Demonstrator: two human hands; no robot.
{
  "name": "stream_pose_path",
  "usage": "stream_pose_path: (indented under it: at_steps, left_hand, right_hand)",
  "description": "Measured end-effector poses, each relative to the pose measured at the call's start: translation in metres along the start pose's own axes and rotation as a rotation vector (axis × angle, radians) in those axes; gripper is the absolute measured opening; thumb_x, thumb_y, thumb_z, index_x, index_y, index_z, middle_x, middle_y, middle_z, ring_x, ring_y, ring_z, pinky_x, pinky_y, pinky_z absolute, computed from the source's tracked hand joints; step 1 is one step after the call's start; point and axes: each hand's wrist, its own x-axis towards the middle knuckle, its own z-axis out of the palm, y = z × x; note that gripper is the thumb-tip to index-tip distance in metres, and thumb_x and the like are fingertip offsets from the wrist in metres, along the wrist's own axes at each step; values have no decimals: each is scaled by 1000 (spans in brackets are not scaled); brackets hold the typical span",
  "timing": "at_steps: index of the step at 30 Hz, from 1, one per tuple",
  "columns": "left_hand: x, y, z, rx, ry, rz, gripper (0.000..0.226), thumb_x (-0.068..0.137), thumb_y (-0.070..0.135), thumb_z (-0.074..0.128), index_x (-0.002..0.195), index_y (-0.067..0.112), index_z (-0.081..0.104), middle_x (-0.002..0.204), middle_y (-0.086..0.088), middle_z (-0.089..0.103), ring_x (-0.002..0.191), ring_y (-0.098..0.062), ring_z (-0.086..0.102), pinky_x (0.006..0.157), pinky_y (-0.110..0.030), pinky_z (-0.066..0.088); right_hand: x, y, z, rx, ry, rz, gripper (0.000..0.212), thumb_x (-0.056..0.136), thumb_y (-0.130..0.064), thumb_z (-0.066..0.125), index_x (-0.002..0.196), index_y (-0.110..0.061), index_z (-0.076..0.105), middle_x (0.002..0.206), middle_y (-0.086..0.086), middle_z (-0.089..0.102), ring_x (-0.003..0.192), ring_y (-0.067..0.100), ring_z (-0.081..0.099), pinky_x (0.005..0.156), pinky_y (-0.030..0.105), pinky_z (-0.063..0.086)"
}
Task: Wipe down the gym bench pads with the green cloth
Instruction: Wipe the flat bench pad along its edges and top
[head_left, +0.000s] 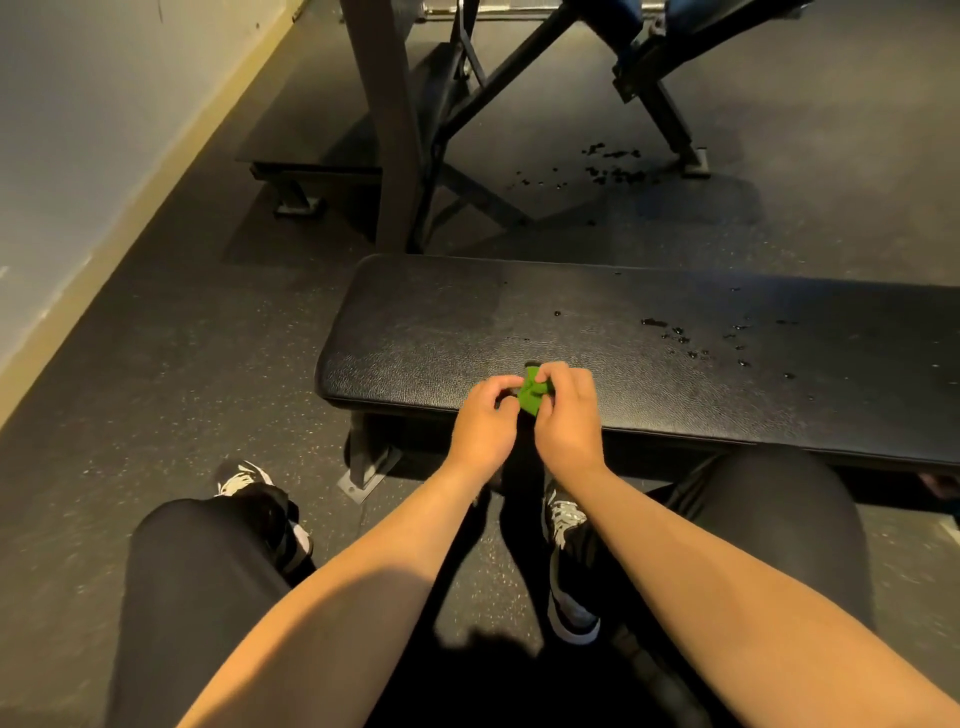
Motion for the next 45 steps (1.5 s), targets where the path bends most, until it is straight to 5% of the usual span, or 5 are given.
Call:
stream_pose_path:
  at_steps: [7, 17, 27, 38, 45]
  left_hand:
    - [15, -40, -30, 568, -17, 31, 65, 104, 35, 49, 159, 14, 21, 168, -8, 5, 155, -25, -3, 123, -35, 4]
    - [16, -39, -35, 567, 7, 35, 62, 102, 36, 51, 158, 20, 28, 167, -1, 14, 154, -20, 3, 122, -35, 13]
    - [15, -41, -32, 580, 53, 59, 60, 101, 40, 53, 154, 20, 34, 165, -2, 22, 153, -22, 10, 125, -36, 15]
    - [22, -45, -35, 602, 58, 67, 56, 96, 41, 59, 146, 18, 44, 161, -3, 30, 150, -23, 19, 122, -38, 21]
    - [19, -44, -36, 588, 69, 83, 57, 98, 43, 57, 149, 21, 42, 161, 0, 29, 150, -20, 18, 123, -38, 20]
  right_hand:
    - [5, 13, 21, -309, -60, 44, 58, 93, -7, 55, 148, -10, 38, 153, 15, 27, 146, 31, 20, 119, 44, 26]
    - [22, 8, 44, -330, -446, -260, 70, 90, 1, 52, 154, -20, 32, 162, 9, 21, 152, 28, 10, 124, 40, 14]
    - [41, 32, 4, -490, -185, 80, 69, 95, -7, 50, 157, -18, 22, 164, 9, 13, 152, 29, 3, 124, 40, 12]
    - [37, 2, 44, -424, -511, -247, 68, 96, -14, 50, 155, -35, 25, 165, 4, 11, 153, 25, 0, 124, 45, 10]
    - [71, 32, -3, -511, -250, 13, 68, 93, -9, 51, 156, -21, 26, 164, 9, 17, 152, 30, 4, 124, 43, 13]
